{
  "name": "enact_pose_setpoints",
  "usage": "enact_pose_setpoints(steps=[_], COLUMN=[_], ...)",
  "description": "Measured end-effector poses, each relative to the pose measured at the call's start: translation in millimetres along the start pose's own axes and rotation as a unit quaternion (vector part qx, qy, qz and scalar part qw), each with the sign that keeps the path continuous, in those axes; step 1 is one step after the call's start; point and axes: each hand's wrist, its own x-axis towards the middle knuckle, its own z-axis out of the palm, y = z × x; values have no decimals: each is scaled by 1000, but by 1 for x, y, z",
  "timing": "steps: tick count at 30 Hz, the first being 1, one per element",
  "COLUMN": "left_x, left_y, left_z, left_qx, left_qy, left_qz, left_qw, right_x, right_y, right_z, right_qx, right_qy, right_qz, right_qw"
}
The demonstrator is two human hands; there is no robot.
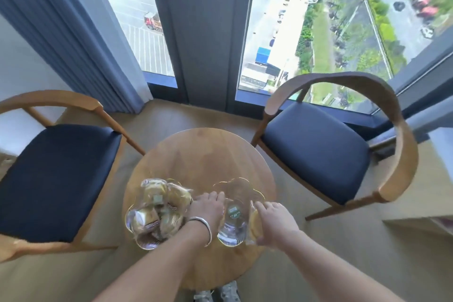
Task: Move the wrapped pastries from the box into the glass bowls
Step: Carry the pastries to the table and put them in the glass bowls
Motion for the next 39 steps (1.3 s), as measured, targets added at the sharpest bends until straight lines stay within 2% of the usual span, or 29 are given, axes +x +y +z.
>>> enact_pose_setpoints(steps=[4, 8, 11, 17, 20, 25, 32, 39], left_x=[21, 40, 55, 77, 82, 71, 43, 25], left_y=[3, 11, 21, 28, 25, 17, 7, 15], left_z=[33, 64, 87, 123, 128, 106, 43, -33], left_qx=[10, 69, 91, 47, 43, 56, 75, 103], left_qy=[-42, -81, -76, -81, -84, -83, -60, 30], left_qz=[19, 70, 85, 103, 110, 115, 103, 136], left_qw=[999, 992, 989, 990, 990, 988, 990, 985], right_x=[27, 59, 79, 101, 101, 83, 31, -26], right_y=[-11, -19, -19, -11, -9, -6, 7, 19], right_z=[38, 70, 90, 110, 110, 88, 41, -16], right_qx=[0, -24, -40, -44, -30, -10, 75, 107], right_qy=[-54, -93, -96, -118, -103, -69, 14, 89], right_qz=[-21, -57, -65, -73, -82, -70, 15, 116], right_qw=[998, 994, 992, 989, 991, 995, 997, 984])
